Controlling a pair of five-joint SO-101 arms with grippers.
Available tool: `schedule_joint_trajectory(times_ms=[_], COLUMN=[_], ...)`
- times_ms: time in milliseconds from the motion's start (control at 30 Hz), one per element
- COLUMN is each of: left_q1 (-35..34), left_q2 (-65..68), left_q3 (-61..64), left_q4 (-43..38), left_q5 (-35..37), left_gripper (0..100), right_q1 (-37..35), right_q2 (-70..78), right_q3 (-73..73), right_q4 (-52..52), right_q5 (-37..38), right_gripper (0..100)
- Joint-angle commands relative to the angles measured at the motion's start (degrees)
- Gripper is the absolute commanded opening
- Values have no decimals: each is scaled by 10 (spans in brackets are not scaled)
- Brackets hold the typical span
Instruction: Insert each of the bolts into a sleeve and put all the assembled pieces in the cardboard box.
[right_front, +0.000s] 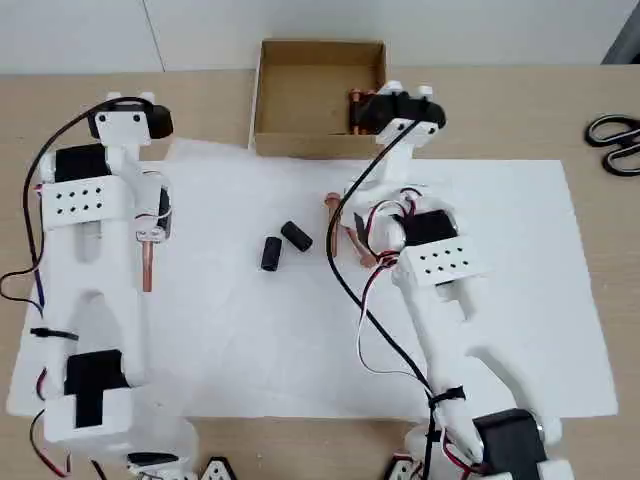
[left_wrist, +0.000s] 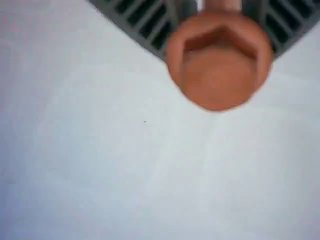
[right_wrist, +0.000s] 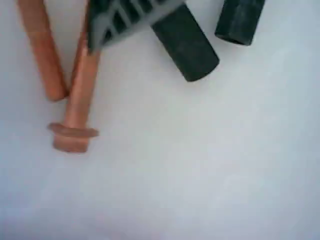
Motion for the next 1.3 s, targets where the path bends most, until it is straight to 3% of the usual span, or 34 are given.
schedule_joint_trajectory(times_ms=[0,400,1033,1267], left_q1=[4,4,5,4], left_q2=[-33,-37,-35,-36], left_q3=[-2,-2,-4,-1], left_q4=[-12,-7,12,13], left_q5=[-4,-4,1,2], left_gripper=[6,6,6,6], right_q1=[-38,-80,-151,-151], right_q2=[-1,80,16,16], right_q3=[-25,-29,-26,-25], right_q4=[-7,-51,-51,-104], right_q5=[-1,-5,-5,-5], right_gripper=[209,209,209,209])
